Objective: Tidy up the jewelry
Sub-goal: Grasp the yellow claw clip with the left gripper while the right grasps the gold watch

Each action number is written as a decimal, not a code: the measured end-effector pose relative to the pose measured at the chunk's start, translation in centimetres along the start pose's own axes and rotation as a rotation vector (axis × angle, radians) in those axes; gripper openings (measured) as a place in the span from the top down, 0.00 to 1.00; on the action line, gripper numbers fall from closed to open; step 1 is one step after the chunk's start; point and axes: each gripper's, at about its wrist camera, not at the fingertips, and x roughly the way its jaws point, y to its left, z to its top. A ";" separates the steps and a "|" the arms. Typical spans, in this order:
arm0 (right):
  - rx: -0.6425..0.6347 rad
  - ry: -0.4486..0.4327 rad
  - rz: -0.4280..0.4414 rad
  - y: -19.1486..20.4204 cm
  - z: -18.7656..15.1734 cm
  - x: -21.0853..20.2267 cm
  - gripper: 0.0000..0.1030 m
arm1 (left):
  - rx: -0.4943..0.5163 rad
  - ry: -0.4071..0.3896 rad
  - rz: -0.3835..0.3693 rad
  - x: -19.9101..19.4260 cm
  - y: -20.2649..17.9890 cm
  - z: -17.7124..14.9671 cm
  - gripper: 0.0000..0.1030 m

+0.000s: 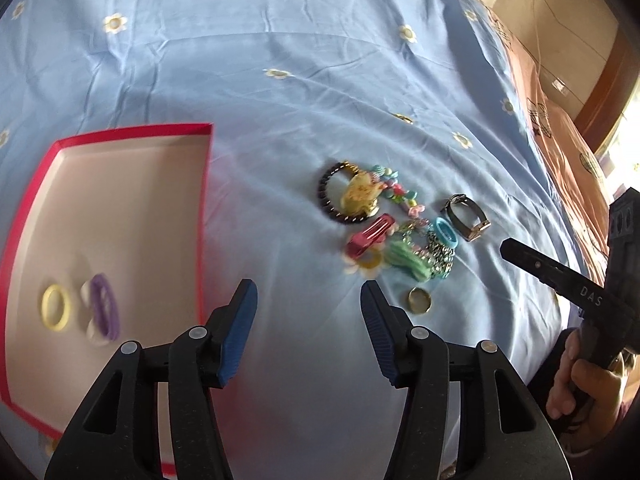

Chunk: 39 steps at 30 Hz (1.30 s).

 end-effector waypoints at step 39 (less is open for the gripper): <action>-0.061 0.022 -0.161 -2.1 3.4 4.4 0.96 | 0.095 0.050 -0.087 8.8 -3.4 6.6 0.69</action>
